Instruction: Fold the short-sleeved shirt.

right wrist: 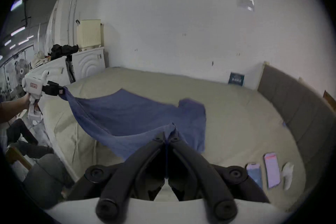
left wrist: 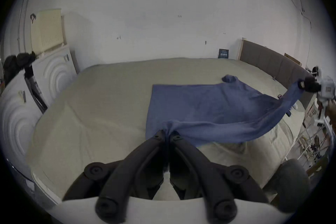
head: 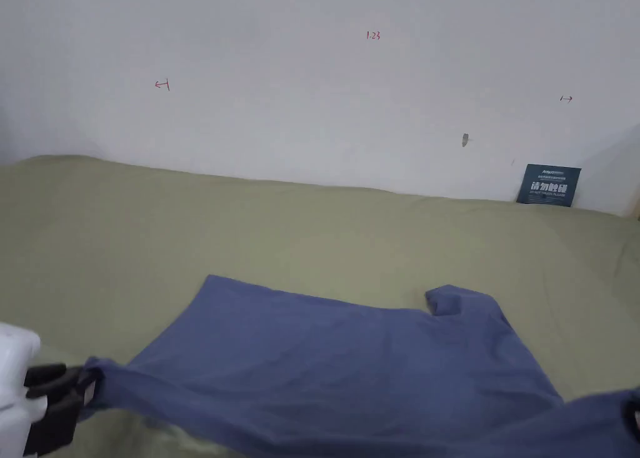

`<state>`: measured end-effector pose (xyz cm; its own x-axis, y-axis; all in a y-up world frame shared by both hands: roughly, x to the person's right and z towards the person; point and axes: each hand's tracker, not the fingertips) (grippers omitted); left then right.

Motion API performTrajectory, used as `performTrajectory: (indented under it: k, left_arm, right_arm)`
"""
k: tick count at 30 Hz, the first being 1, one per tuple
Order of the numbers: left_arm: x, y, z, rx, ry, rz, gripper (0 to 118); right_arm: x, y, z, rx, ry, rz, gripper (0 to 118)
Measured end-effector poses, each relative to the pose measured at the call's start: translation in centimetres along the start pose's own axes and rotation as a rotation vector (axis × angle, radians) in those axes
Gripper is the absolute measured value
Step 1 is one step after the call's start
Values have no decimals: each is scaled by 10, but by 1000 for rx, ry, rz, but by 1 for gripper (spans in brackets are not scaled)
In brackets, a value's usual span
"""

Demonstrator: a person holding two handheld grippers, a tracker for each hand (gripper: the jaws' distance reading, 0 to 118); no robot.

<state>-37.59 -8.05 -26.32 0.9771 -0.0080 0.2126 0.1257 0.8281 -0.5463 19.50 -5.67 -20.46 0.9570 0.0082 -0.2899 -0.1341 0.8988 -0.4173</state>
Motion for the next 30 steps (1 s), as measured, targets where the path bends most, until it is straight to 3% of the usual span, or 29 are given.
performTrajectory:
  k: [4, 10, 14, 15, 16, 17, 18, 19, 20, 21, 22, 24, 28, 29, 30]
  left_arm:
    - [-1, -33, -6, -62, 4, 21, 5]
    - [-7, -76, -15, -143, 2, 69, 5]
    - [1, -94, -16, -173, -10, 58, 8]
    - [2, -98, -17, -178, -11, 52, 28]
    - [2, -102, -20, -183, -14, 52, 57]
    - [-1, -108, -23, -190, -10, 60, 68]
    - [-5, -116, -28, -200, -6, 82, 79]
    - [-8, -122, -30, -204, 29, 131, 79]
    - [-12, -127, -28, -195, 36, 189, 100]
    - [-15, -129, -25, -186, 34, 241, 105]
    - [-16, -127, -12, -155, 42, 277, 105]
    - [-15, -115, 5, -103, 86, 318, 105]
    - [17, -81, 56, 112, 104, 242, 104]
    - [27, -77, 65, 151, 126, 211, 101]
    - [42, -74, 74, 163, 141, 188, 90]
  right_arm:
    - [-7, -45, 2, -79, -21, -43, 0]
    - [1, -88, 7, -138, -76, -215, 0]
    - [-4, -103, 4, -192, -94, -218, 1]
    - [-5, -106, 3, -199, -97, -226, 8]
    - [-5, -109, 1, -210, -106, -244, 25]
    - [-4, -112, -1, -228, -118, -289, 54]
    - [-2, -113, -1, -240, -120, -335, 65]
    - [4, -122, -2, -243, -146, -379, 65]
    - [6, -122, 0, -238, -162, -404, 92]
    - [7, -120, 5, -209, -169, -420, 97]
    - [5, -114, 13, -151, -169, -439, 95]
    - [-5, -97, 24, -122, -212, -380, 95]
    - [-47, -61, 51, 47, -277, -273, 95]
    - [-59, -56, 56, 91, -293, -246, 91]
    - [-70, -55, 59, 111, -310, -227, 74]
